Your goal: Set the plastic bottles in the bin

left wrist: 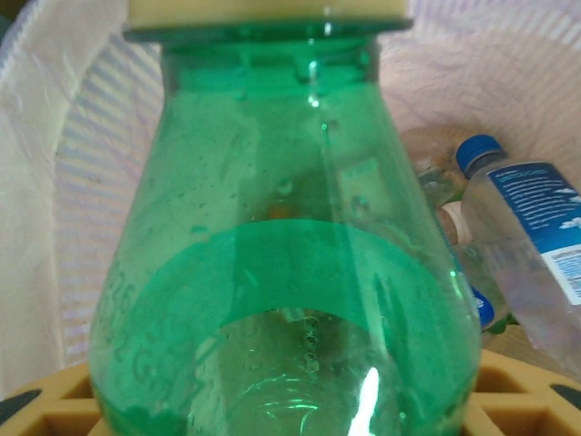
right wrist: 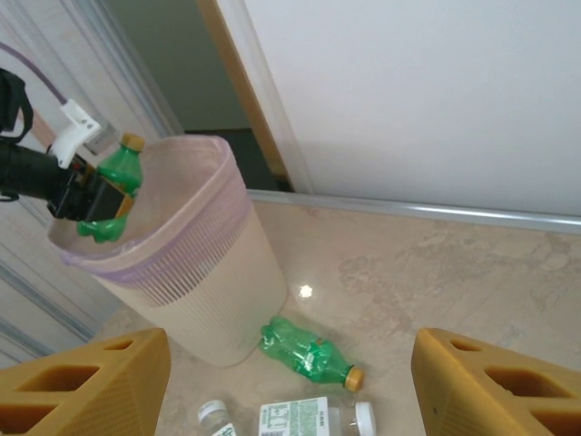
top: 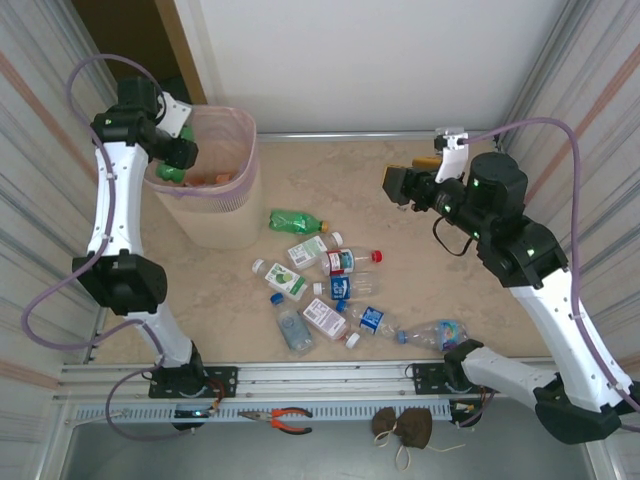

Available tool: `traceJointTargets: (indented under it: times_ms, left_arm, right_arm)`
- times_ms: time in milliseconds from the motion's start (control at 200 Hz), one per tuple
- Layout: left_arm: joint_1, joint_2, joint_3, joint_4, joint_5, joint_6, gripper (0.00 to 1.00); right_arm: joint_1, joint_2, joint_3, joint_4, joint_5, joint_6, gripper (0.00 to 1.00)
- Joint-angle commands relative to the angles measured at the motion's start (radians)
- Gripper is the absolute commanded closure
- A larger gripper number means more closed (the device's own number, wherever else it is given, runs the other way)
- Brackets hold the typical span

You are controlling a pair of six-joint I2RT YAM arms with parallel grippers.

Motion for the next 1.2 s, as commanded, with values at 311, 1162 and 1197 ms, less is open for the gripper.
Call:
traceJointTargets:
  times_ms: [311,1162,1197]
  left_arm:
    - [0.03,0.12,0.013,-0.051,-0.007,-0.112,0.44]
    - [0.033,0.075,0.119,-0.069,0.127,-0.2,0.22]
    - [0.034,0.064,0.117,-0.066,0.146,-0.203,0.22]
  right_arm:
    - [-0.005,-0.012,-0.014,0.025,-0.001,0.017,0.31]
    - [-0.008,-0.018,-0.04,0.036,-0.003,0.032,0.31]
    - [-0.008,-0.02,-0.042,0.035,-0.004,0.036,0.31]
